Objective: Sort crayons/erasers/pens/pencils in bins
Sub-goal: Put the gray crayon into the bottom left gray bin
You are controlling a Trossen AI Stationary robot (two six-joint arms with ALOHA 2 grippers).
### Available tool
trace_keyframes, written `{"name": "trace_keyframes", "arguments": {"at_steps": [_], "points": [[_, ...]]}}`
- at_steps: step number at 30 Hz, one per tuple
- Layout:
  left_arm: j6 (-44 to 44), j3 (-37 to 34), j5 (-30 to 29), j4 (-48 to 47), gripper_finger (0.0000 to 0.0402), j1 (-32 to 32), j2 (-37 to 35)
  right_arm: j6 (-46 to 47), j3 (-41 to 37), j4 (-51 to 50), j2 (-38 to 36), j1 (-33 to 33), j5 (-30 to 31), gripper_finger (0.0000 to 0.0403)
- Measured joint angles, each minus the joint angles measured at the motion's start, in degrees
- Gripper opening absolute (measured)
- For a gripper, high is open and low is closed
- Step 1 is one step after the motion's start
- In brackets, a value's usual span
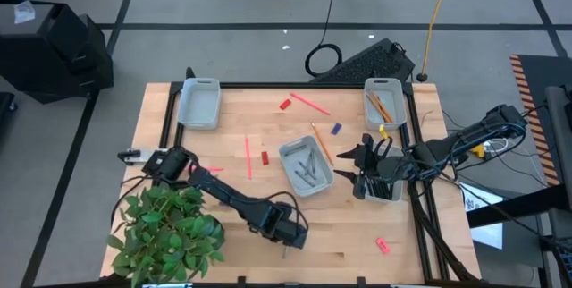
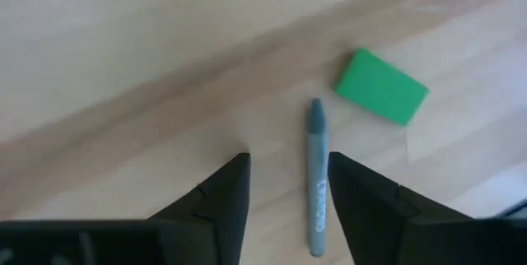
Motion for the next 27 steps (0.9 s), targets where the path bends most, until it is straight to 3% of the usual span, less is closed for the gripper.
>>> {"name": "trace_keyframes", "arguments": {"at_steps": [11,18,23,27], "points": [[10.8,17.0,-4.4,-1.7,0.0116,2.1,-0.7,-2.9,0.0,0.0,0.0,0.0,0.4,0.0212],[16.7,30.0,-10.5,-0.5,0.0079,1.1,2.6,-3.3,0.0,-1.7,-1.1,0.0,6.3,0.0213],[22.0,41.1,-8.5,1.0,0.0049,-0.1,10.8,-1.2,0.0,-2.0,-2.1,0.0,6.1,0.0213],[21.4,40.5,-5.8,1.8,0.0026,-0.2,12.5,-1.1,0.0,-2.7,-2.9,0.0,6.0,0.0213]]}}
